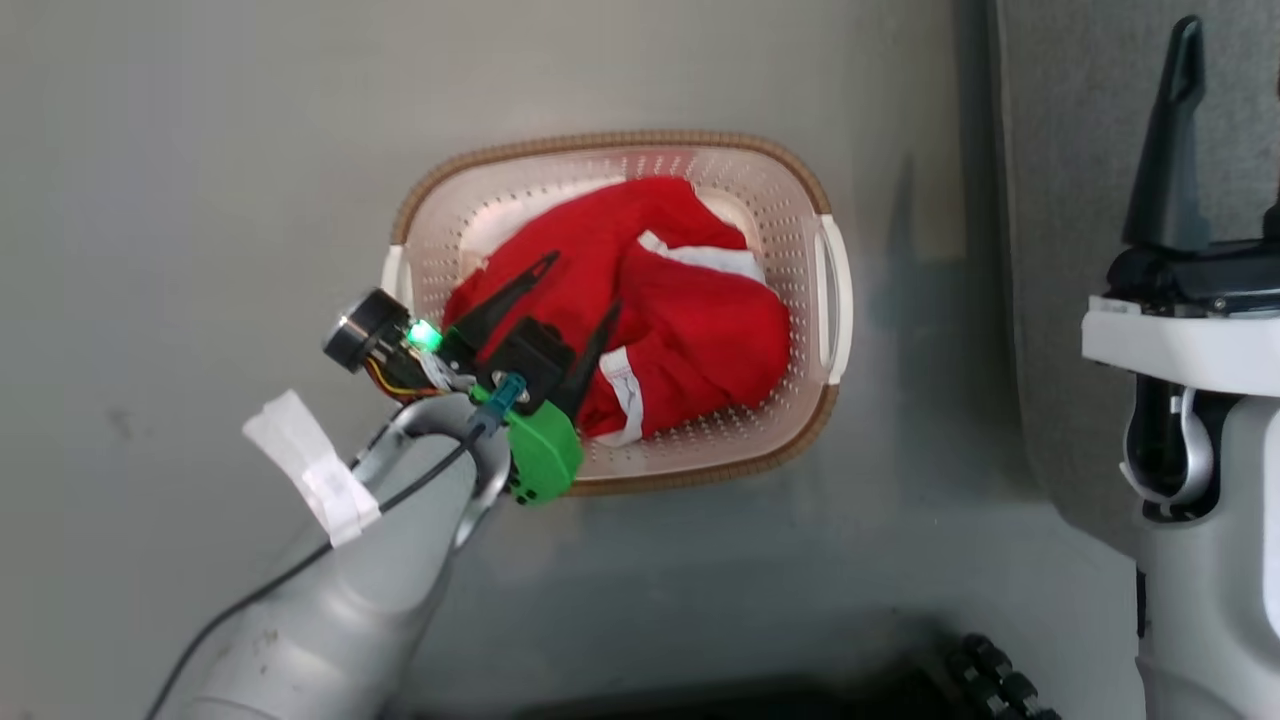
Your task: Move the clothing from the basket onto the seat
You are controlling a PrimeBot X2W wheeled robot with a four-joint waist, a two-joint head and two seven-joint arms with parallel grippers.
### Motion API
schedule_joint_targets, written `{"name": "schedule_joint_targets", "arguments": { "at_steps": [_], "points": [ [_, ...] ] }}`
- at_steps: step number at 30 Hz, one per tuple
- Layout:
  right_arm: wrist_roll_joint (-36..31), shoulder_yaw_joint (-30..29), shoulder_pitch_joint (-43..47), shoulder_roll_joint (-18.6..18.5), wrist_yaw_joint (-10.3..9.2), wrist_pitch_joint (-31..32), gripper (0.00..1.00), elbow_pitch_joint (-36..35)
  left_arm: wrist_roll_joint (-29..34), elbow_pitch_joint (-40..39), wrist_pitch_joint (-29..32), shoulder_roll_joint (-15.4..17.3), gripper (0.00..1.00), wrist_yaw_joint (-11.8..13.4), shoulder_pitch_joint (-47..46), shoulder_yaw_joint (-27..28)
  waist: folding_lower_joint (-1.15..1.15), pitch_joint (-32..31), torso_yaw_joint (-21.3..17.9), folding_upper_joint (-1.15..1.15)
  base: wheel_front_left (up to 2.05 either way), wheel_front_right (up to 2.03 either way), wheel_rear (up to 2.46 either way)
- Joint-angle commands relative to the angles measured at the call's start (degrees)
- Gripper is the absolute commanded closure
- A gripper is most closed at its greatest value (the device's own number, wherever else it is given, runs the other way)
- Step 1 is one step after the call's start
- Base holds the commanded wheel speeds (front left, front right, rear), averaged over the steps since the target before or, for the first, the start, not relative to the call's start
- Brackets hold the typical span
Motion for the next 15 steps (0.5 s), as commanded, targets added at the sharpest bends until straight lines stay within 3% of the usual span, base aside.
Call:
{"name": "schedule_joint_targets", "arguments": {
  "at_steps": [1,8,15],
  "points": [
    [0.47,-0.37,-1.39,-0.15,0.0,-0.18,0.0,-0.71,0.75,1.93,-0.04,0.96,0.0,-0.13,-2.55,-0.8,-0.02,8.63,-3.37,0.0,0.0,0.0,0.0],
    [1.08,-1.5,-3.41,-0.14,0.0,-0.18,0.0,-3.61,1.68,9.55,-0.04,0.53,0.0,0.55,-8.63,-2.04,-0.02,13.38,-4.76,0.0,0.0,0.0,0.0],
    [1.53,-1.6,-6.0,-0.14,0.0,-0.18,0.0,-7.92,3.62,13.47,-0.04,0.4,0.0,3.1,-12.6,-4.21,-0.02,17.52,-5.09,0.0,0.0,0.0,0.0]
  ]
}}
